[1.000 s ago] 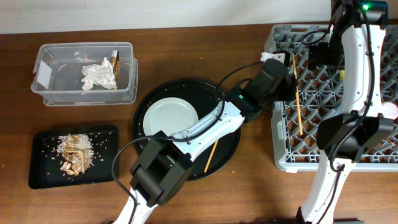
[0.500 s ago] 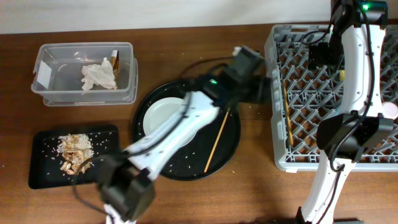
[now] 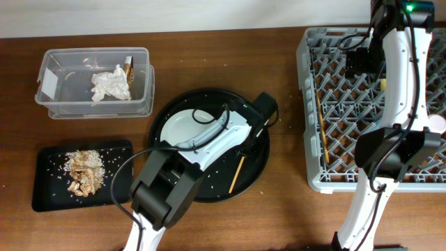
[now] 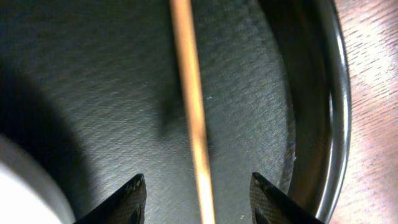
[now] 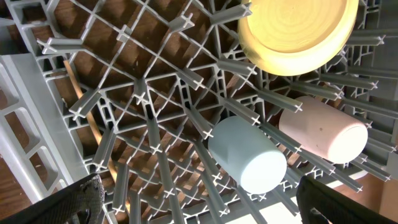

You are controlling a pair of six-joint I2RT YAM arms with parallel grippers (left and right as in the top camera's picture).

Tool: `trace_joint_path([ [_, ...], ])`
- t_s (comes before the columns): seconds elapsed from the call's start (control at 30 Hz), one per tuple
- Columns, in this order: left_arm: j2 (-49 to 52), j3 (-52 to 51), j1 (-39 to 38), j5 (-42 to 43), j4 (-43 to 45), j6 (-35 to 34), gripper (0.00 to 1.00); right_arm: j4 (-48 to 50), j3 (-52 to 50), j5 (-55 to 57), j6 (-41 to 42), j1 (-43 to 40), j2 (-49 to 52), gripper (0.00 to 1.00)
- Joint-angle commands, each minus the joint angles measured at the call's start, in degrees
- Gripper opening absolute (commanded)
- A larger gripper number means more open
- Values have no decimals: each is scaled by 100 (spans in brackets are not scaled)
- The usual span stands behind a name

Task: Sort waste into correct bins and load items into the dishwasher rack
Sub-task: 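Grasp the second chopstick and place it in the dish rack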

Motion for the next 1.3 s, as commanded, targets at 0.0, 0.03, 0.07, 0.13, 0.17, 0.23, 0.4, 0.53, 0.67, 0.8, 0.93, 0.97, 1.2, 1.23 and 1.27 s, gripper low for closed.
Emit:
trace_joint_path([
  [0.0,297,-66,13,306,157,92,53,-13,7,70,66,-9,-170,98],
  [0.03,302,-118,13,293,262,90,52,-13,7,72,66,-9,-170,98],
  [0.07,304,-140,13,278,304,90,51,-13,7,70,66,-9,-170,98],
  [0.13,308,-151,13,52,369,90,43,-13,7,70,66,-9,-170,98],
  [0.17,308,-151,13,57,396,90,35,-13,7,70,66,-9,-170,98],
  [0.23,308,-151,13,-50,393,87,28,-13,7,70,66,-9,-170,98],
  [0.4,306,-151,-4,-227,363,-44,7,-13,7,72,66,-9,-170,98],
  [0.53,177,-96,2,-214,275,-240,1,-13,7,72,66,-9,-170,98],
  [0.67,-516,505,17,-103,492,-1069,1,-13,7,70,66,-9,-170,98],
  [0.8,-723,649,24,920,2507,-1902,1,-13,7,70,66,-9,-170,98],
  [0.93,-723,649,-31,918,4422,-3687,1,-13,7,70,66,-9,-170,98],
  [0.97,-717,649,-81,896,4653,-3952,1,-13,7,70,66,-9,-170,98],
  [1.2,146,649,-474,570,5831,-4028,2,-13,7,70,66,-9,-170,98],
  [1.23,254,649,-472,568,5853,-4006,3,-13,7,70,66,-9,-170,98],
  [1.27,409,649,-474,570,5851,-4000,3,-13,7,70,66,-9,-170,98],
])
